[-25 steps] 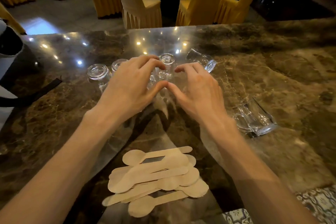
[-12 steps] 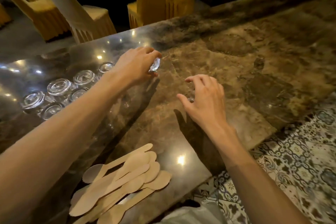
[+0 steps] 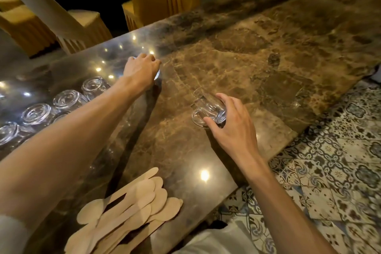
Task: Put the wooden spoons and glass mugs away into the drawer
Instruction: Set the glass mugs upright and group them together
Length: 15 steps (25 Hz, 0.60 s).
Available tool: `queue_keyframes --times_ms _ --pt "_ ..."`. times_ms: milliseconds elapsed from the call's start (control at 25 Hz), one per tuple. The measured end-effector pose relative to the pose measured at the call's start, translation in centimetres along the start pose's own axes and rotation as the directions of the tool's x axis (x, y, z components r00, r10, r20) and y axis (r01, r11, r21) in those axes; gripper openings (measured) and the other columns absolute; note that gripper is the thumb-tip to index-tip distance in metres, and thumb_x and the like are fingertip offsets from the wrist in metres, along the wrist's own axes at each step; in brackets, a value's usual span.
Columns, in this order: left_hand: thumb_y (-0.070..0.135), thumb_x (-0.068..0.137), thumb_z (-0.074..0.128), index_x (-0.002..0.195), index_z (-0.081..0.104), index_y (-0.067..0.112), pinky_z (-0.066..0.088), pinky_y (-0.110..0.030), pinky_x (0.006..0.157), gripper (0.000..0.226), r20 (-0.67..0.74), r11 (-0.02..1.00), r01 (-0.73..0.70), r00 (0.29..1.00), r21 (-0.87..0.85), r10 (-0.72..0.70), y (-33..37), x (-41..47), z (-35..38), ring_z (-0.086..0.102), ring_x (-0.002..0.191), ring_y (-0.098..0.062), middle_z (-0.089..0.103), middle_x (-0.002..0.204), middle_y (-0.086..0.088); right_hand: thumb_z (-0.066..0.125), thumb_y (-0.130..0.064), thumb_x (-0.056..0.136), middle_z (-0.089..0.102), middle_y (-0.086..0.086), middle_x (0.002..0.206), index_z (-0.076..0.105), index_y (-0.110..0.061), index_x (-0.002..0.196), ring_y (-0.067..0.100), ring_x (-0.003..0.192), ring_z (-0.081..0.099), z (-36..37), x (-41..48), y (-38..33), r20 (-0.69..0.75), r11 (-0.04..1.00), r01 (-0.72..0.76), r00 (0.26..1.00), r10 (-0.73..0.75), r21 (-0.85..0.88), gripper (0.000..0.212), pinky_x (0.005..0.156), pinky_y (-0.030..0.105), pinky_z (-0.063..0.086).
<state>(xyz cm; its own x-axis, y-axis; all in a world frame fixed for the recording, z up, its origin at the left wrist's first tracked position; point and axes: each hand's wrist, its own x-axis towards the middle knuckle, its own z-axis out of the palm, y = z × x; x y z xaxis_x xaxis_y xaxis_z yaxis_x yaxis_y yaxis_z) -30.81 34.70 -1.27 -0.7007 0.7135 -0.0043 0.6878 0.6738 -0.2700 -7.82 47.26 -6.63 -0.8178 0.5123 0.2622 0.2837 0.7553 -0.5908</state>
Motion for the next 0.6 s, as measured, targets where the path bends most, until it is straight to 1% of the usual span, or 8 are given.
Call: queue_keyframes --times_ms 120,240,320,400,480,600 --pt "0.008 0.085 0.063 0.13 0.05 0.005 0.041 -0.048 0.091 0.047 -0.016 1.0 -0.003 1.0 0.028 0.004 0.1 0.0 -0.1 0.046 0.118 -0.036 0.052 0.129 -0.017 0.071 -0.034 0.08 0.051 0.002 0.122 0.046 -0.02 0.136 0.015 0.11 0.049 0.3 -0.2 0.2 -0.012 0.998 -0.01 1.0 0.011 0.063 0.063 0.088 0.019 0.034" --pt "0.009 0.086 0.062 0.133 0.048 0.006 0.042 -0.048 0.093 0.049 -0.015 0.998 -0.002 1.0 0.066 0.003 0.1 0.0 0.0 0.046 0.12 -0.035 0.051 0.132 -0.016 0.074 -0.033 0.078 0.051 0.001 0.117 0.049 -0.02 0.135 0.014 0.103 0.051 0.5 -0.3 0.2 -0.036 0.993 -0.023 0.999 0.027 0.117 0.063 0.086 0.021 0.039" --pt "0.009 0.085 0.065 0.132 0.047 0.006 0.044 -0.046 0.092 0.051 -0.02 0.997 0.001 1.0 0.076 0.001 -0.1 -0.1 0.1 0.047 0.119 -0.034 0.051 0.132 -0.016 0.077 -0.033 0.075 0.055 -0.002 0.117 0.05 -0.021 0.133 0.01 0.101 0.052 0.5 -0.2 0.1 -0.058 0.988 -0.045 0.997 0.054 0.146 0.066 0.085 0.022 0.042" --pt "0.009 0.083 0.067 0.13 0.046 0.004 0.045 -0.044 0.09 0.052 -0.028 0.996 0.007 1.0 0.084 -0.005 -0.3 -0.1 0.0 0.048 0.118 -0.032 0.053 0.131 -0.015 0.079 -0.034 0.072 0.058 -0.005 0.12 0.048 -0.023 0.132 0.007 0.103 0.052 0.4 0.1 -0.1 -0.065 0.983 -0.066 0.995 0.078 0.169 0.069 0.086 0.021 0.04" --pt "0.01 0.083 0.067 0.128 0.046 0.004 0.045 -0.042 0.088 0.05 -0.037 0.997 0.008 0.999 0.077 -0.005 -0.6 -0.2 0.1 0.048 0.119 -0.031 0.053 0.13 -0.014 0.079 -0.034 0.071 0.059 -0.006 0.121 0.048 -0.023 0.131 0.01 0.108 0.053 0.3 0.6 -0.4 -0.06 0.985 -0.054 0.996 0.065 0.164 0.068 0.089 0.02 0.037" --pt "0.011 0.085 0.065 0.125 0.047 0.004 0.047 -0.042 0.08 0.045 -0.061 1.0 0.025 0.998 0.004 -0.024 -1.0 -0.4 0.0 0.049 0.116 -0.031 0.055 0.127 -0.013 0.079 -0.034 0.07 0.059 -0.005 0.119 0.049 -0.022 0.128 0.014 0.108 0.053 0.1 1.6 -1.1 -0.04 0.991 -0.023 0.999 0.029 0.134 0.066 0.09 0.021 0.034"
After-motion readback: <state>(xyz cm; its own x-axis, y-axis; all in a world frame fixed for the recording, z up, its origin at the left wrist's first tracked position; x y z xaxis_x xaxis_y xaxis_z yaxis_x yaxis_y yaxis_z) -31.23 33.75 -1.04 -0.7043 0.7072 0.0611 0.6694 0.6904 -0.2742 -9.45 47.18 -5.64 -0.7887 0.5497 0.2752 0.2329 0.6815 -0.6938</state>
